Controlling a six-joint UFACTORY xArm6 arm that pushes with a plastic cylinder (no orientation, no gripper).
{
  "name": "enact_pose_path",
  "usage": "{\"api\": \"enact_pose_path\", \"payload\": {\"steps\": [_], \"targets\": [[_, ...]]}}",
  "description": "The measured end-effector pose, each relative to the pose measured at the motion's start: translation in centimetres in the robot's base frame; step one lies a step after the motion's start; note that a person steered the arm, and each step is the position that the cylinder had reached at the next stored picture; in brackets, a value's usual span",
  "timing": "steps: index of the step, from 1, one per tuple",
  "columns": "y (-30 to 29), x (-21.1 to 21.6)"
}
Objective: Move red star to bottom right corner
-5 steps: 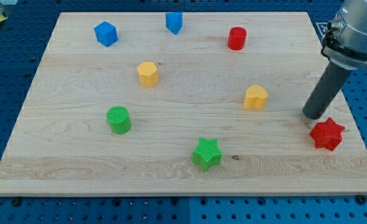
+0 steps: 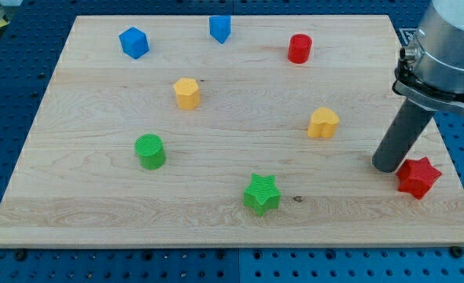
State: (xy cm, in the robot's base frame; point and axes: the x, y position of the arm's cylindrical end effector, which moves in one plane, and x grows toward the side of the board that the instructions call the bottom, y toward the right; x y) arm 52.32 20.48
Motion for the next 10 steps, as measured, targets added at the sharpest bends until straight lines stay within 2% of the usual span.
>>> {"api": "enact_pose_path", "payload": {"steps": [1, 5, 7, 8, 9, 10], "targets": [[1.4, -1.7], [2.8, 2.0], [3.1, 2.5], [2.1, 1.6], [1.5, -1.9], [1.5, -2.4]]}}
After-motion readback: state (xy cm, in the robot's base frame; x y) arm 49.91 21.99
